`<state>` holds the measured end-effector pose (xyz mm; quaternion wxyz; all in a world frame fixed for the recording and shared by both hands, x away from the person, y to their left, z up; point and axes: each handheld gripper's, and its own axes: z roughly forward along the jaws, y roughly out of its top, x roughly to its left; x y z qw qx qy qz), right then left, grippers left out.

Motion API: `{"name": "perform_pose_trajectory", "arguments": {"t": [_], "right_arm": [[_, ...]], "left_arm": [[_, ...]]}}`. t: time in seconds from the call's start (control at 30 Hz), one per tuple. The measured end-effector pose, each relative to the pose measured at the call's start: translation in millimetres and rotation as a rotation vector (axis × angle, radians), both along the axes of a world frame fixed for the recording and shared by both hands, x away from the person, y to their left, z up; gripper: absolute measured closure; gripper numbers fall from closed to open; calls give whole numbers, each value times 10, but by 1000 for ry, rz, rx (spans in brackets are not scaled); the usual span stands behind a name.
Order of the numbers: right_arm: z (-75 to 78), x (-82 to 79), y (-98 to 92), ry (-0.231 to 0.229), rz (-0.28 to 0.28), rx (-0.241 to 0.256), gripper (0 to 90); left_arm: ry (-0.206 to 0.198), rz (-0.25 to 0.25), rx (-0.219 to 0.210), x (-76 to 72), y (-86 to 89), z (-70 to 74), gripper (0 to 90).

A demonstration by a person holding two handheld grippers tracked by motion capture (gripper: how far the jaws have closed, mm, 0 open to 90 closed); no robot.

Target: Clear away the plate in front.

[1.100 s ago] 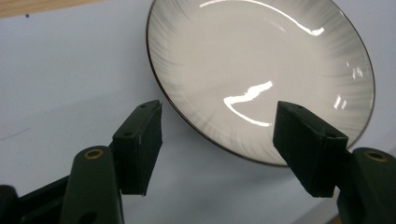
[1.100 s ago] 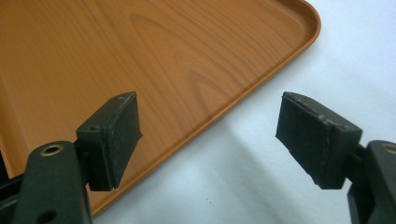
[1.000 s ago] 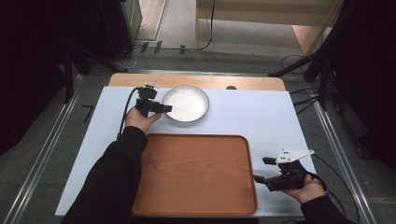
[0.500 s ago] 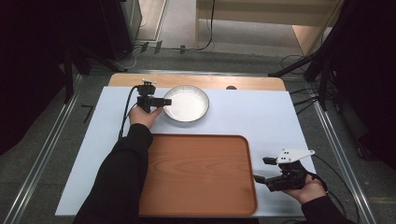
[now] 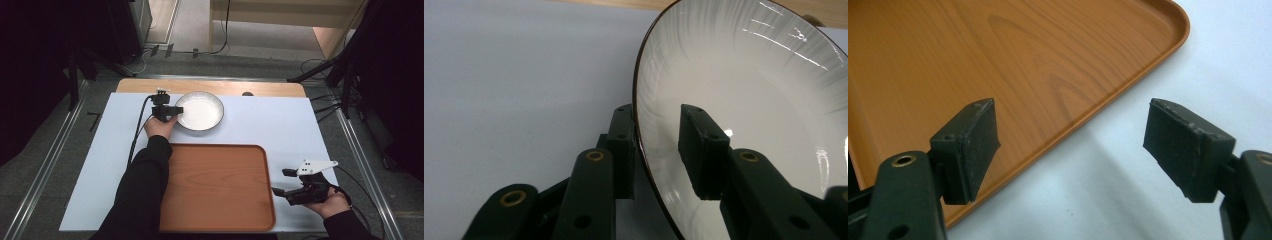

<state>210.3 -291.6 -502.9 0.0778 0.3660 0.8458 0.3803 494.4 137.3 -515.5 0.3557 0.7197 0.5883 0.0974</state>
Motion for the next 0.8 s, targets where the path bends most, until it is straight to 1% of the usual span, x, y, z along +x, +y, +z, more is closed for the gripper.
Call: {"name": "perform_pose_trajectory", "arguments": {"t": [0.03,0.07,0.1,0.13,0.17,0.2,0.23,0.27,0.3,0.33,0.37,0.4,0.43,0.5,0.53,0.6,0.63,0.67,0.7,0.73,0.77,0.8], "right_arm": [[-1,0,-2,0,-1,1,224],[-7,3,-7,-3,-1,3,225],[-7,0,-6,3,-4,5,225],[-7,0,-6,3,-4,5,225],[-8,4,-14,-2,0,4,225],[-8,4,-14,-2,0,4,225],[-8,4,-15,-2,0,4,225],[-9,5,-13,-2,0,3,225],[-11,6,-11,-2,2,1,225],[-11,4,-6,2,1,0,225],[-8,6,-4,3,4,-3,225],[-8,6,-4,3,4,-3,225],[-7,6,-1,3,2,-2,225],[-6,9,5,2,4,-1,225],[-6,10,8,0,6,-1,225],[-7,15,6,-1,9,-3,225],[-8,17,5,-2,10,-3,225],[-8,17,5,-2,10,-3,225],[-10,18,6,-2,11,-3,225],[-10,19,5,-3,12,-4,225],[-10,19,5,-3,12,-4,225],[-11,20,5,-3,13,-5,225]], "left_arm": [[-6,18,-17,1,2,-14,703],[-1,42,-79,6,36,-44,728],[-1,42,-79,6,36,-44,738],[2,55,-120,10,56,-71,738],[10,85,-192,15,79,-121,742],[10,85,-192,15,79,-121,747],[9,95,-217,17,88,-138,752],[1,92,-225,25,97,-150,754],[1,92,-225,25,97,-150,752],[-12,84,-220,27,95,-158,749],[-37,77,-220,32,88,-175,748],[-37,77,-220,32,88,-175,748],[-36,80,-232,40,95,-183,748],[-17,103,-279,60,114,-200,761],[-13,113,-292,66,111,-206,768],[-18,118,-292,66,103,-210,767],[-15,122,-302,70,106,-216,768],[-15,122,-302,70,106,-216,771],[-7,137,-319,76,107,-220,775],[4,147,-347,85,119,-230,779],[4,147,-347,85,119,-230,783],[14,153,-360,89,132,-236,783]]}}
